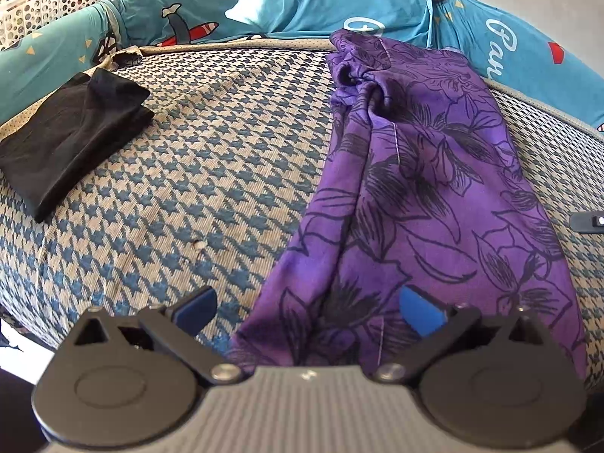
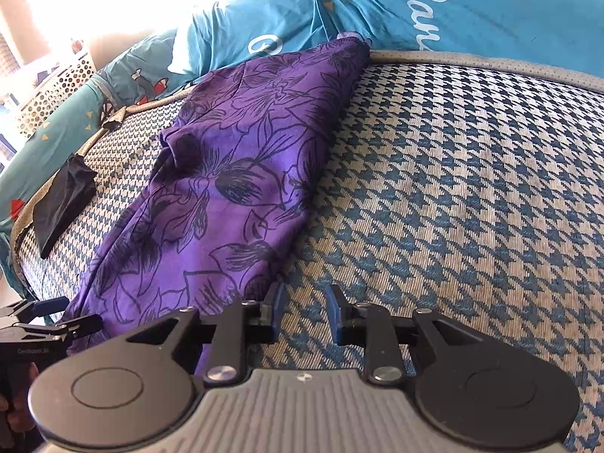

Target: Fold clothes

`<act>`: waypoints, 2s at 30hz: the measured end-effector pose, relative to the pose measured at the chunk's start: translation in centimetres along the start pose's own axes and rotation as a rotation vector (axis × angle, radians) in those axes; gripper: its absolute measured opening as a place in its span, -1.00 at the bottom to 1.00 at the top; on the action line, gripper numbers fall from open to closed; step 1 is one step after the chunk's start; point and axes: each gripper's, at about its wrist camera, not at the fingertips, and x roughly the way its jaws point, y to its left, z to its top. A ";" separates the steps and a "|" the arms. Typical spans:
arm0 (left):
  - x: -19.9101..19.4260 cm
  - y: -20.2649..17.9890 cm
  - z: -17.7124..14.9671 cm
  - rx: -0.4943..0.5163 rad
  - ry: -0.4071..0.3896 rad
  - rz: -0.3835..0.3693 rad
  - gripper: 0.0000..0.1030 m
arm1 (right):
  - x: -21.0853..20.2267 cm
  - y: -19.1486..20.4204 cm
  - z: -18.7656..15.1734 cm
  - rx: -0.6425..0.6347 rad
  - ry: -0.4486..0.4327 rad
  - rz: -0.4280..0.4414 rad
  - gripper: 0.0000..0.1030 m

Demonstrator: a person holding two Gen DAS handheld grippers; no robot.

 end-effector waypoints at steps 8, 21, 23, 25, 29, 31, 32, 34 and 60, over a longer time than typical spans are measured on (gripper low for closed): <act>-0.2 0.3 -0.5 -0.005 0.003 0.004 1.00 | -0.5 1.1 -2.1 -0.017 0.028 0.014 -0.45; -0.4 0.5 -0.7 -0.014 0.000 -0.001 1.00 | -1.3 2.4 -4.5 -0.065 0.039 -0.010 -0.43; -0.4 0.5 -0.7 -0.015 0.001 -0.001 1.00 | -1.4 2.6 -4.7 -0.077 0.038 -0.015 -0.42; -0.4 0.5 -0.7 -0.016 0.001 -0.002 1.00 | -1.5 3.0 -5.0 -0.095 0.040 -0.014 -0.41; -0.4 0.6 -0.7 -0.018 0.001 -0.004 1.00 | -1.7 3.6 -5.6 -0.116 0.042 0.000 -0.34; -0.4 0.6 -0.7 -0.019 0.000 -0.005 1.00 | -1.9 3.8 -5.8 -0.120 0.045 0.015 -0.34; -0.4 0.6 -0.7 -0.019 0.000 -0.006 1.00 | -1.9 4.0 -5.9 -0.126 0.045 0.014 -0.34; -0.4 0.6 -0.7 -0.019 0.001 -0.006 1.00 | -2.0 4.2 -6.1 -0.138 0.046 0.014 -0.34; -0.4 0.8 -0.7 -0.028 0.001 -0.005 1.00 | -3.6 5.5 -8.1 -0.182 0.037 0.027 -0.33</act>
